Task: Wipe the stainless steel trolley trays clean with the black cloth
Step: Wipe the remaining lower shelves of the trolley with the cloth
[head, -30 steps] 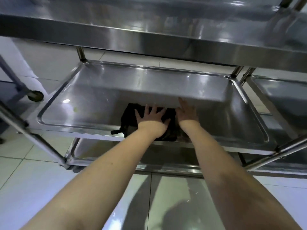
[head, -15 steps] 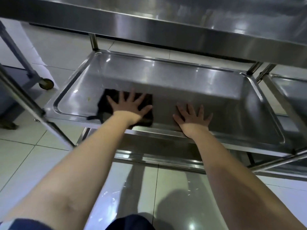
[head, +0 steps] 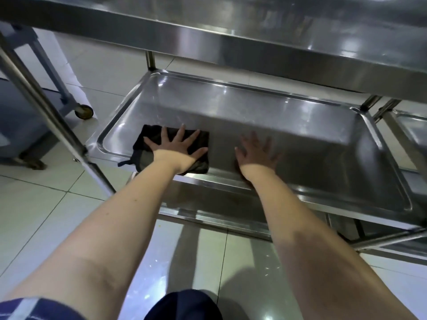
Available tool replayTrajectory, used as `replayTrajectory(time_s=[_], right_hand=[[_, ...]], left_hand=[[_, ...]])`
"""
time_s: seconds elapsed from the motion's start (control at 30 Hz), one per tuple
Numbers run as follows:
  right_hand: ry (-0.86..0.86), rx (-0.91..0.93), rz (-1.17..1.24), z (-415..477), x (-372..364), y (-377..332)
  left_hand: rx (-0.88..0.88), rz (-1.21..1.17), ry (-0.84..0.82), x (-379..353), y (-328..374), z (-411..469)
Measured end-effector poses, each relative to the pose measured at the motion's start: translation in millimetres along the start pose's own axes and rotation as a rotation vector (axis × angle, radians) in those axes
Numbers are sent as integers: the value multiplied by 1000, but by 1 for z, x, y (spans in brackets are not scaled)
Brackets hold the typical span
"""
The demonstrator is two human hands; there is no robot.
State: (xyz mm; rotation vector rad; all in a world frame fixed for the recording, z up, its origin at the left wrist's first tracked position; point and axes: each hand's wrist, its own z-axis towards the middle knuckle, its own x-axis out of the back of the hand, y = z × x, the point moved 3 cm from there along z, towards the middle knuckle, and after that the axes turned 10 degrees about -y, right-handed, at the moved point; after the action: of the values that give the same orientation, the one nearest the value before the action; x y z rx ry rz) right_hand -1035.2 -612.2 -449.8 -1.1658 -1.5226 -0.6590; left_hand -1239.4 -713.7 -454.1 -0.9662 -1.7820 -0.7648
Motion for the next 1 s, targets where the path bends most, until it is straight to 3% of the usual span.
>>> replayTrajectory(time_s=[0.13,0.37,0.53,0.67,0.8,1.0], right_hand=[[-53,67,-100,7,-20,-32],[-80,85,-147,7,-22,-31],[-104,253,-199,3,-20,-39],[-88,265,-240,5,-23,-38],[-79,273,-208,9,-26,-35],[-77,271,-174,8,-25,-33]], left_hand=[[-14,12,3,-2,-17,-7],[99,-24,-22,11,-124,-2],[36,2,38,20,-110,36],[-41,-12,122,38,-97,86],[-33,-2,86,57,-85,129],[-109,8,-1,43,-75,84]])
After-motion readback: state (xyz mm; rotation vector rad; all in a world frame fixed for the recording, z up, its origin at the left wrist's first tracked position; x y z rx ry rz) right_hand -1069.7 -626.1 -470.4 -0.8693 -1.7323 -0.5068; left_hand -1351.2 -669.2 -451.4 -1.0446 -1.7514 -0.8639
